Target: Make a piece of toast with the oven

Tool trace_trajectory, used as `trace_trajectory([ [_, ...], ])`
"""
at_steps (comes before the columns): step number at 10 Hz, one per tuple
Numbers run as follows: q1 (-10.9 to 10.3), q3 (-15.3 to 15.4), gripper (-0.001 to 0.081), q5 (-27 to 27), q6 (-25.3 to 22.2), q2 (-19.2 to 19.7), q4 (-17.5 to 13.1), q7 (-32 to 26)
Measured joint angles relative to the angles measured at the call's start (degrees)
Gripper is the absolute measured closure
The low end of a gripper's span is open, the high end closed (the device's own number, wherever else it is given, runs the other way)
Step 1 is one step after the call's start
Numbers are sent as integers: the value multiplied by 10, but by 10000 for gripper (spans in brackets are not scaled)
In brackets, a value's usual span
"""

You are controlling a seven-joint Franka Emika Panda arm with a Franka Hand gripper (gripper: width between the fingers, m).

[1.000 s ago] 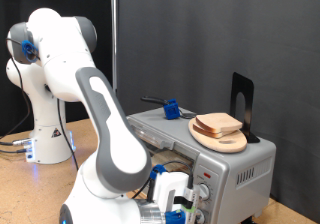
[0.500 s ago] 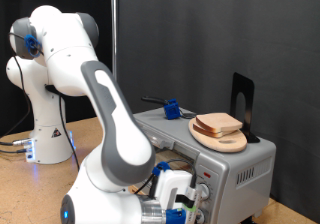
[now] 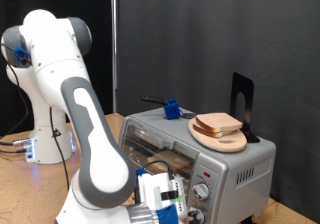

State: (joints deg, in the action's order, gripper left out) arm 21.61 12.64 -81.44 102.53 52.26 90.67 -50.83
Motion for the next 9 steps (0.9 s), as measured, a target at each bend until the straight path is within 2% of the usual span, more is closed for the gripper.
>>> trace_trajectory([
  [2,12,9,705,-3,-32,19,-14,-112],
  [5,23,16,698,-3,-78,50,-44,-247],
  [6,29,17,698,-2,-109,57,-54,-299],
  [8,46,21,433,2,-203,61,-64,-397],
  [9,48,19,433,-2,-199,59,-62,-360],
])
